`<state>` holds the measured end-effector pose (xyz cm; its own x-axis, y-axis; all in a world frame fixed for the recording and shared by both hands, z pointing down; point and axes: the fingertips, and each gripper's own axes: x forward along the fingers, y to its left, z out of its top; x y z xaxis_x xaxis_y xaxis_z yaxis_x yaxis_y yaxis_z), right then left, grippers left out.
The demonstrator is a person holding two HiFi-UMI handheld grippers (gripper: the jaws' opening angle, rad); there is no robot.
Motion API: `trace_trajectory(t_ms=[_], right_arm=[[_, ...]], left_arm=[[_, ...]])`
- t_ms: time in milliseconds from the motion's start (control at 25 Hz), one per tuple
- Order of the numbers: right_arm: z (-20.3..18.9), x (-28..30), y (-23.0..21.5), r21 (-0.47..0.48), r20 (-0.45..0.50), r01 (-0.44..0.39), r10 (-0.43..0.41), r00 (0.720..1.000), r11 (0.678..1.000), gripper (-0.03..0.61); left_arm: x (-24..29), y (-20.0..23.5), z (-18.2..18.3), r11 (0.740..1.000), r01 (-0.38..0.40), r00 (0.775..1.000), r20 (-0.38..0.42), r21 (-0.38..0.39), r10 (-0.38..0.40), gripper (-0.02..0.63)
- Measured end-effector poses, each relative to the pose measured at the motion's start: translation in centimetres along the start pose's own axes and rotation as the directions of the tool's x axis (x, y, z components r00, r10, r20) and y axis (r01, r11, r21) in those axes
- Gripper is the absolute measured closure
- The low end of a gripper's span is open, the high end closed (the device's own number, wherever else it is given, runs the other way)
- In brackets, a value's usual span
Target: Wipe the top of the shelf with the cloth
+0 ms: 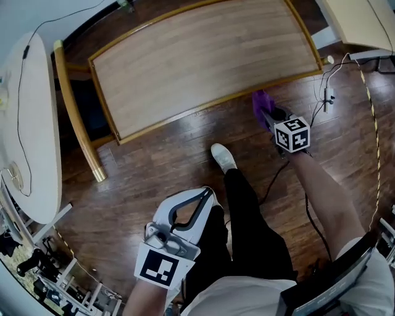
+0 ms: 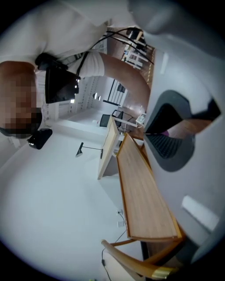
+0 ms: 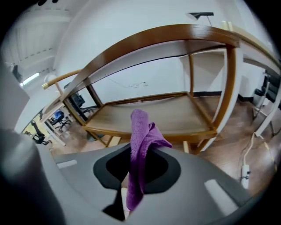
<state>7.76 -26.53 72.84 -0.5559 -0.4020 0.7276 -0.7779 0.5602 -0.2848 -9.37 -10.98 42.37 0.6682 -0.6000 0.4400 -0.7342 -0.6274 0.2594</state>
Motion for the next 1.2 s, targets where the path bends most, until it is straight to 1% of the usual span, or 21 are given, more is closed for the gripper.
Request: trace_trajectory(t_ms=[40, 120, 200, 280, 360, 440, 560, 680, 800, 880, 1040, 1120, 1200], right_arm=[[-0.6, 1.2, 3.5, -0.014, -0.013, -0.061, 0.061, 0.998, 0.998, 0.526], [-1.9, 3.4, 10.4, -0.054, -0.054, -0.19, 0.187, 0.981, 0.98, 0.526], [-3.1, 5.3, 16.7, -0.099, -0.1, -0.302, 0.293, 0.951, 0.948, 0.526], [-3.8, 7.2, 21.9, -0.144, -0.142, -0.386, 0.367, 0.919, 0.911, 0.526], [-4.2, 9.3, 26.2, -0.183, -0.177, -0.443, 0.414, 0.893, 0.878, 0.526], [-4.4, 11.5, 29.9, -0.222, -0.207, -0.482, 0.442, 0.873, 0.848, 0.526], [-4.2, 14.8, 33.8, -0.285, -0.236, -0.509, 0.455, 0.859, 0.812, 0.526], [-4.1, 17.8, 35.7, -0.312, -0.253, -0.508, 0.445, 0.859, 0.803, 0.526], [-4.0, 19.8, 36.1, -0.329, -0.263, -0.489, 0.419, 0.869, 0.808, 0.526], [-3.5, 20.1, 35.7, -0.336, -0.257, -0.474, 0.405, 0.878, 0.814, 0.526], [-2.7, 19.7, 32.6, -0.331, -0.234, -0.43, 0.368, 0.9, 0.84, 0.526], [-2.8, 19.1, 30.2, -0.329, -0.235, -0.405, 0.342, 0.91, 0.853, 0.526], [-3.0, 18.5, 27.3, -0.331, -0.236, -0.377, 0.311, 0.92, 0.865, 0.526]], left_arm=[[-0.8, 0.3, -0.3, 1.0, -0.018, 1.0, -0.002, -0.004, 0.018, 0.588], [-2.2, 0.5, -0.8, 0.999, -0.05, 0.999, 0.001, -0.021, 0.05, 0.588], [-3.2, 0.3, -1.2, 0.997, -0.071, 0.997, 0.008, -0.035, 0.071, 0.588], [-4.3, 0.2, -1.6, 0.995, -0.094, 0.995, 0.017, -0.045, 0.095, 0.588], [-5.5, 0.4, -2.3, 0.991, -0.12, 0.992, 0.022, -0.056, 0.122, 0.588], [-6.8, 0.7, -3.0, 0.988, -0.145, 0.989, 0.026, -0.062, 0.147, 0.588], [-8.7, 1.7, -4.4, 0.979, -0.193, 0.981, 0.018, -0.072, 0.195, 0.588], [-10.2, 2.8, -5.9, 0.966, -0.241, 0.97, 0.003, -0.095, 0.242, 0.588], [-11.2, 3.4, -7.0, 0.958, -0.263, 0.964, -0.006, -0.117, 0.264, 0.588], [-11.3, 3.5, -7.5, 0.956, -0.266, 0.964, -0.007, -0.122, 0.267, 0.588], [-10.1, 3.0, -7.7, 0.961, -0.244, 0.97, -0.009, -0.134, 0.245, 0.588], [-9.0, 2.5, -7.3, 0.965, -0.222, 0.975, 0.0, -0.137, 0.224, 0.588], [-7.6, 1.9, -6.9, 0.974, -0.189, 0.982, 0.001, -0.123, 0.19, 0.588]])
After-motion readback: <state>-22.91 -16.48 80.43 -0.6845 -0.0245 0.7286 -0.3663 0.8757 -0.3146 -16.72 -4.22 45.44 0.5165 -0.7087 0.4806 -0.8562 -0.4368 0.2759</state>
